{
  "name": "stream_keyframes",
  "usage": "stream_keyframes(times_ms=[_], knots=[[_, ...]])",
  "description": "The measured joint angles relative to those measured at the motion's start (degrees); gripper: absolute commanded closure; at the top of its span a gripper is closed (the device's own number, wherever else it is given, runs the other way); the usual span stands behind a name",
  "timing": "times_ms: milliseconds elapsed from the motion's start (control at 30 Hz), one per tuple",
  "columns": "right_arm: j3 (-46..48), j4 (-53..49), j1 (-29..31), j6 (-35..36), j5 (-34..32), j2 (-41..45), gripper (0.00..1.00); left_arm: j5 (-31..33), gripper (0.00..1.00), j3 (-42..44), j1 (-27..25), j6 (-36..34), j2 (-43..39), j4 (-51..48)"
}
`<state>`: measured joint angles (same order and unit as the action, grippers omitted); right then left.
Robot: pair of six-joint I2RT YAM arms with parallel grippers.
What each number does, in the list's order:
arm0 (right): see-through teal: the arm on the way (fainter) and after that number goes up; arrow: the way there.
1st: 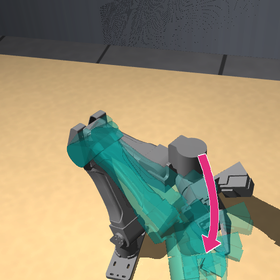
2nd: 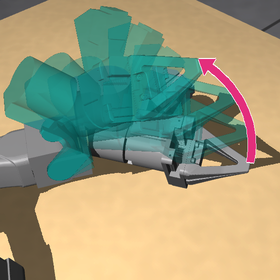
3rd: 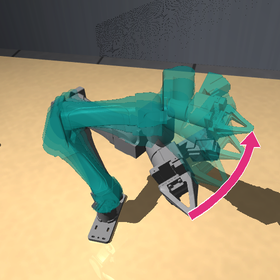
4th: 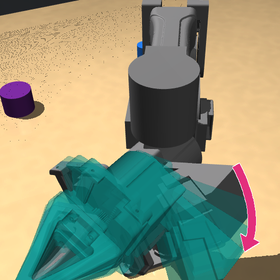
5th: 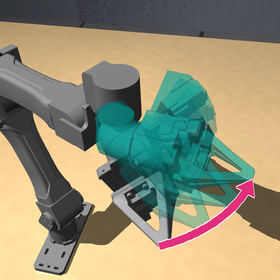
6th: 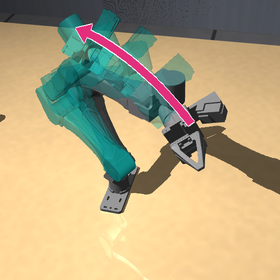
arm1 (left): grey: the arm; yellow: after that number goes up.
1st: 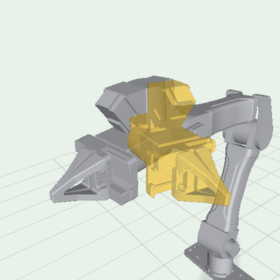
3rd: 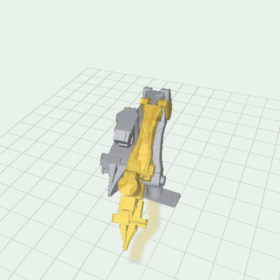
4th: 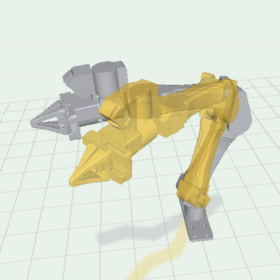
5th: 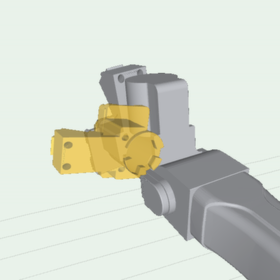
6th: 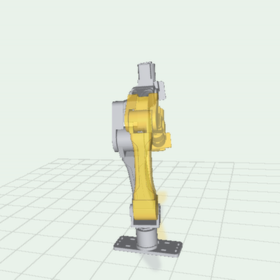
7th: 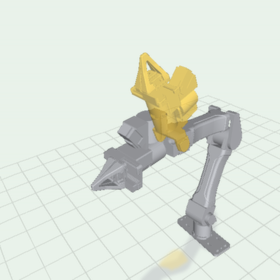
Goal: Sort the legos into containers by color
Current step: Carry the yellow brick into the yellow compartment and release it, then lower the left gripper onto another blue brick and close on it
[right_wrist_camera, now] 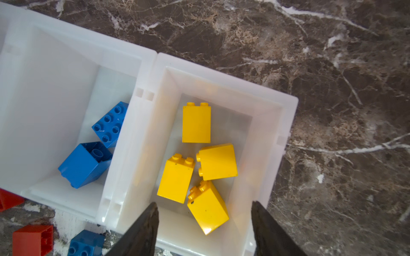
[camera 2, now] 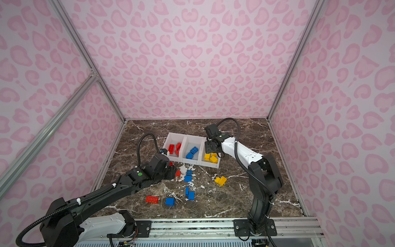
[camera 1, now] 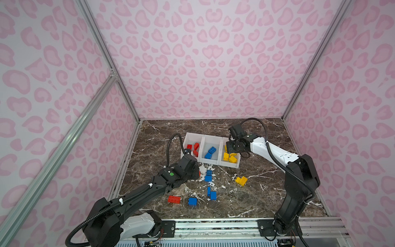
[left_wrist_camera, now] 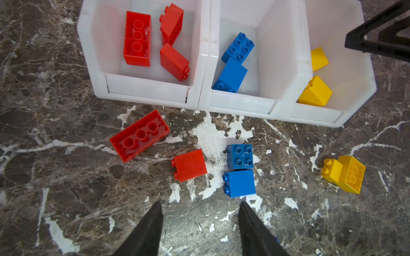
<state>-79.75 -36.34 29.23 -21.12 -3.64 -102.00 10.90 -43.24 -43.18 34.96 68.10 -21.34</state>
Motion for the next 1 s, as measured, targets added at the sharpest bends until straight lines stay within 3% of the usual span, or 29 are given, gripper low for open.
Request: stream_keyframes(times_ms=[500, 1000], knots=[[4.72, 0.39, 0.00, -1.38, 0.04, 4.70, 0.33, -2.95, 0.42, -1.03, -4.98, -0.83, 4.46, 0.07], [8.33, 1.81, -0.04, -2.47, 0.28, 6.32, 0.33, -6.60, 0.46, -3.34, -14.80, 0.96, 13.57, -0.02]])
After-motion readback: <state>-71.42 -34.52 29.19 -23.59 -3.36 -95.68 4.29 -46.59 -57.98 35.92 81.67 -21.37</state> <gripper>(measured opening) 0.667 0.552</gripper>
